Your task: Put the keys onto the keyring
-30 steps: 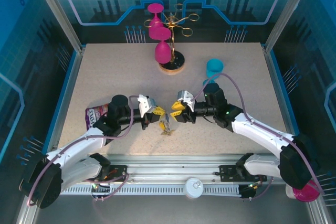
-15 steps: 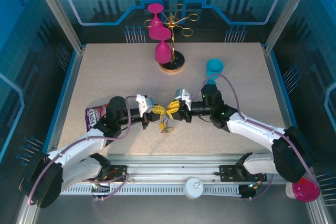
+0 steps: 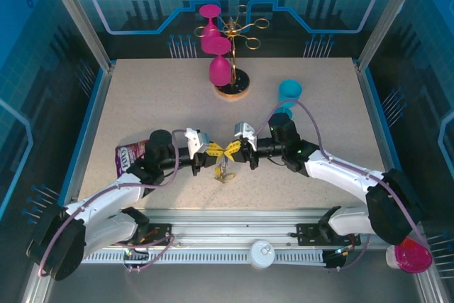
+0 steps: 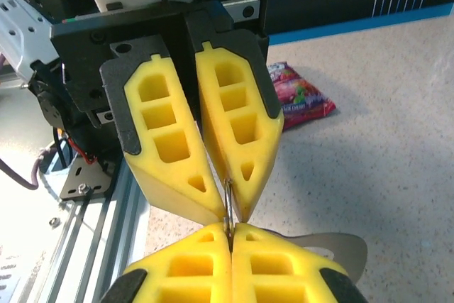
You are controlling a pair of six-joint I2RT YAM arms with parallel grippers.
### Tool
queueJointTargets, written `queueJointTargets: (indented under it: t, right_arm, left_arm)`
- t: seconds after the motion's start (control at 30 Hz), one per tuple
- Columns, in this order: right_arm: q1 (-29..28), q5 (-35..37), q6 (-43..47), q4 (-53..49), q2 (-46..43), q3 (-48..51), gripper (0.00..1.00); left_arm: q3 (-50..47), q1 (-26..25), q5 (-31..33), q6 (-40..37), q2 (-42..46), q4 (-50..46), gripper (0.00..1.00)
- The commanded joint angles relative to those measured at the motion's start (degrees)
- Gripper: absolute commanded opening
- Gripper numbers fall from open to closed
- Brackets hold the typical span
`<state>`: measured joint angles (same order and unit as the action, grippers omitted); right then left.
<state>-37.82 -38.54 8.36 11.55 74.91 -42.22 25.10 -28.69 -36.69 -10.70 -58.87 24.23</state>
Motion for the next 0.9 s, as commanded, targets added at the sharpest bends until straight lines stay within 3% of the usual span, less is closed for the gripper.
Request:
queueJointTargets:
  t: [0.0, 0.23, 0.37, 0.47, 0.6, 0.87]
  right_arm:
    - [-1.5, 3.1, 11.2, -15.1, -1.6, -6.0, 0.0]
    - [-2.9, 5.8, 20.8, -30.7, 0.2, -15.0, 0.0]
    - [-3.4, 4.7, 22.3, -33.5, 1.3, -17.7, 0.0]
    - [-3.4, 4.4, 21.4, -32.8, 0.9, -17.9, 0.0]
    - [-1.3, 5.7, 16.0, -26.8, -2.4, -13.5, 0.26]
    - [-0.8, 6.8, 9.9, -20.7, -5.7, -6.4, 0.29]
  left_arm:
    - [4.5, -0.5, -0.6, -7.1, 0.7, -9.8, 0.14]
    - [7.3, -0.9, -0.6, -11.0, -0.1, -15.5, 0.14]
    - [8.5, -1.0, -1.0, -12.6, -0.4, -17.9, 0.02]
    - [8.7, -0.9, -1.3, -13.2, -0.1, -18.2, 0.0]
    - [7.1, -1.0, -1.2, -13.3, 1.3, -15.6, 0.0]
    - [4.6, -1.0, -1.7, -12.8, 2.4, -11.1, 0.0]
